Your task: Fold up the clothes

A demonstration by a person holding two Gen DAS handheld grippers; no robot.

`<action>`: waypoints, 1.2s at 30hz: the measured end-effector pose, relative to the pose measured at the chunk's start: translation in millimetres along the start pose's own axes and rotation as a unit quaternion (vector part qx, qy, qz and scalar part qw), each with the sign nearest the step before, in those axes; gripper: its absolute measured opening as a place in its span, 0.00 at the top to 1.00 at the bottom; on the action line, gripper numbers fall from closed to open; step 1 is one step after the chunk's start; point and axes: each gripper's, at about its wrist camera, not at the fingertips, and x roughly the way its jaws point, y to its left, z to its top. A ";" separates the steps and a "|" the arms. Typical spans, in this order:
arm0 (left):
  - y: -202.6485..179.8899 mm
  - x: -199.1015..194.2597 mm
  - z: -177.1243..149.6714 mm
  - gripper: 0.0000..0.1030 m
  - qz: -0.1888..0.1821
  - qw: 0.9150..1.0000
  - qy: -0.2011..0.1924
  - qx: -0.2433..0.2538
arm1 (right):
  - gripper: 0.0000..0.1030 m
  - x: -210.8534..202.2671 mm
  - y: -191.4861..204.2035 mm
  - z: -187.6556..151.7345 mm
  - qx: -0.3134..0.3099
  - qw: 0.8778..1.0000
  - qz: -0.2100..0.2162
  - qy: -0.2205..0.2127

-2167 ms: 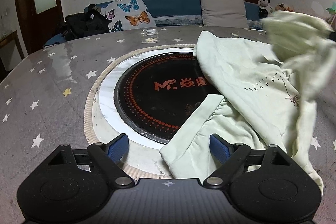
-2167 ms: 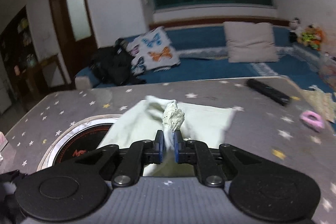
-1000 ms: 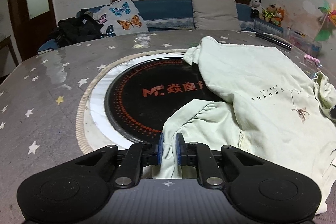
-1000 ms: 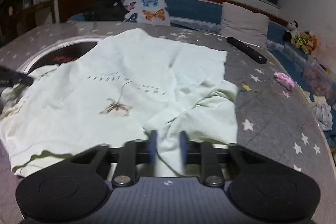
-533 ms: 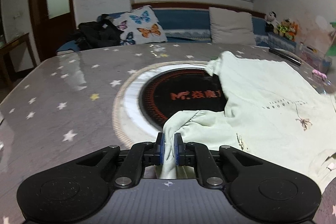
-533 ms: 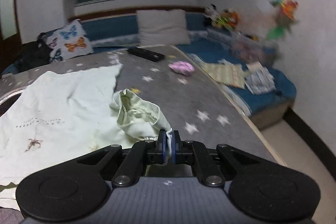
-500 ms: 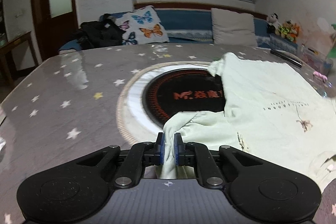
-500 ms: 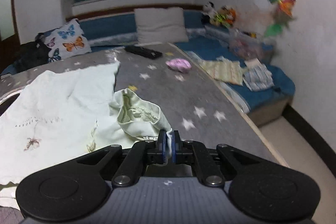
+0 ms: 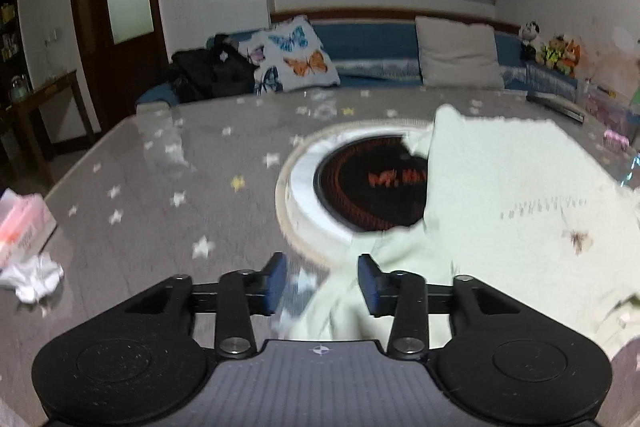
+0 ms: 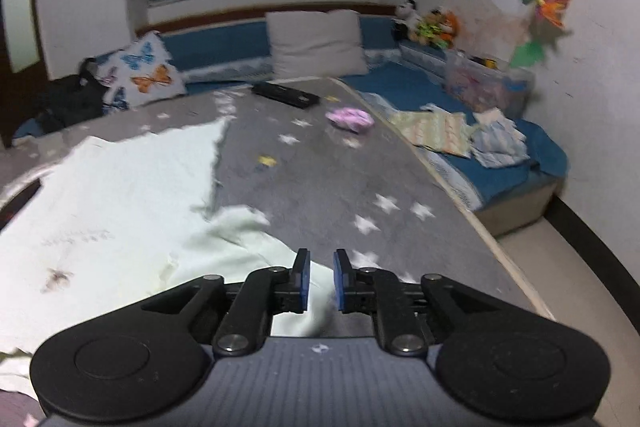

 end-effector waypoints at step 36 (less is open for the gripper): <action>-82.5 235.6 119.2 0.96 -0.100 0.992 0.058 0.054 | 0.53 87.8 72.2 6.4 -0.079 0.987 0.135 0.041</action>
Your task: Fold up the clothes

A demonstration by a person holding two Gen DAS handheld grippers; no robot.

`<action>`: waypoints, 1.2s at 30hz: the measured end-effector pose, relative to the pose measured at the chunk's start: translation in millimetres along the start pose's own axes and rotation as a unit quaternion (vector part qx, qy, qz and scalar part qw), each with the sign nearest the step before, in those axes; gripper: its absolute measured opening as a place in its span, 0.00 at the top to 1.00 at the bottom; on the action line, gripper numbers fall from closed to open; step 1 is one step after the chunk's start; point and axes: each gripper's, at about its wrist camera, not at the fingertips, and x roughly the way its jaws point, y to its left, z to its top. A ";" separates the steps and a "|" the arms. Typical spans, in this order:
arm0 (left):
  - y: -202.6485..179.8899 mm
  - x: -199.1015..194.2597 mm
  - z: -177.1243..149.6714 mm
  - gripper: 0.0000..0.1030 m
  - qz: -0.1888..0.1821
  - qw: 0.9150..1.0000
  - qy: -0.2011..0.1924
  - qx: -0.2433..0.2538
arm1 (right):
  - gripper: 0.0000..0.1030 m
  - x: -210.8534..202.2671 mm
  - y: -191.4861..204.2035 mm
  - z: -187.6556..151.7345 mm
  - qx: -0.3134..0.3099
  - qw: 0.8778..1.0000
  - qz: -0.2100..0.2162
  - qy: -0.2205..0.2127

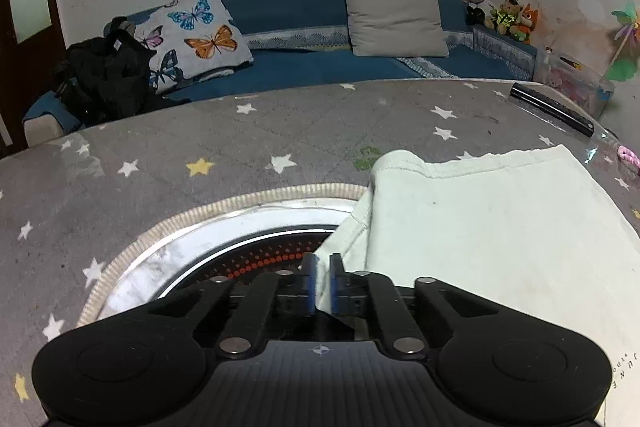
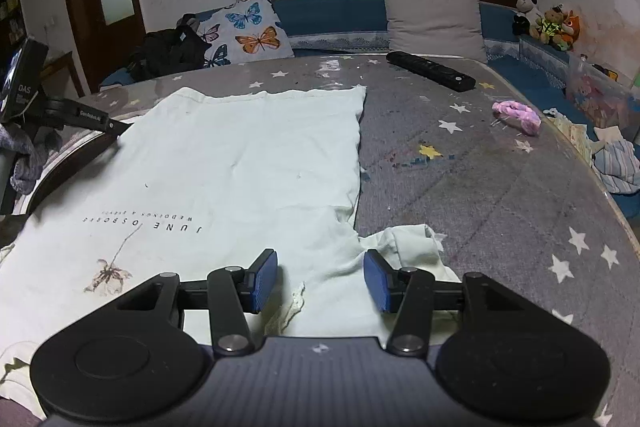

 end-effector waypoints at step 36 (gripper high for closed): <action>23.4 17.8 7.4 0.96 0.021 0.999 0.017 0.035 | 0.40 1.9 5.6 -2.3 -0.022 1.000 -0.003 0.003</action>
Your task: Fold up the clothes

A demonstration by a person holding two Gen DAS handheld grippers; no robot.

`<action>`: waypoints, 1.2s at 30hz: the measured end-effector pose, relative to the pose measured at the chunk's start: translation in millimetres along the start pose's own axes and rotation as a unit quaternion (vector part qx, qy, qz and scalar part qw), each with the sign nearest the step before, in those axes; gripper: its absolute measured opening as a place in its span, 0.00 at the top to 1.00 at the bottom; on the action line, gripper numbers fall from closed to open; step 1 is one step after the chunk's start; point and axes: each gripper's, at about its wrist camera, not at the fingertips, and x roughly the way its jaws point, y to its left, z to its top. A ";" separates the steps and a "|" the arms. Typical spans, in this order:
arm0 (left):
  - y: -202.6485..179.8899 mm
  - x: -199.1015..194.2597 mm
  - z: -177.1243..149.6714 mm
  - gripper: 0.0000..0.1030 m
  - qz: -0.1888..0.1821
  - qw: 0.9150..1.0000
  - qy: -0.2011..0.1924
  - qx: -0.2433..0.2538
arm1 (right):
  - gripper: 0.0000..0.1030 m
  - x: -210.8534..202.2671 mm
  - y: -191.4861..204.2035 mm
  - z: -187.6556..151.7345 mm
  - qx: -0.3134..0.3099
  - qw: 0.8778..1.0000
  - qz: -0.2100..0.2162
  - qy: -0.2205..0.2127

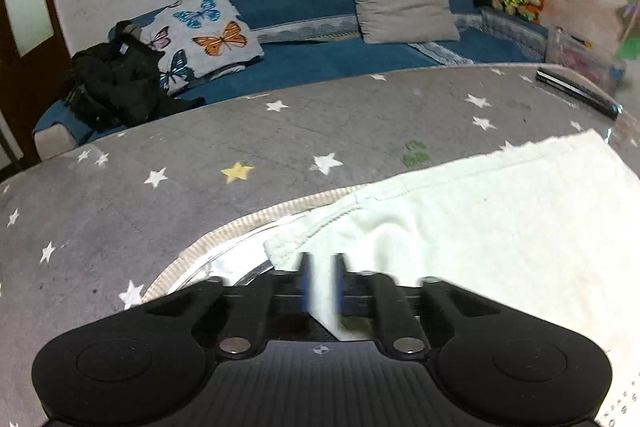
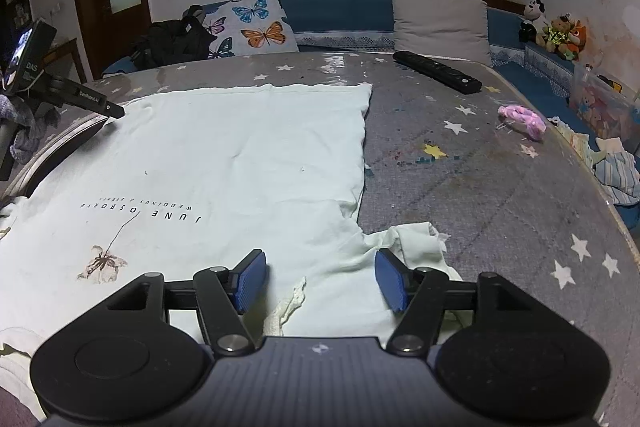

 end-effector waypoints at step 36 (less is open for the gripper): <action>8.3 -0.4 0.1 0.97 0.048 0.997 -0.042 0.048 | 0.34 3.0 2.9 -0.4 -0.014 1.000 0.000 0.000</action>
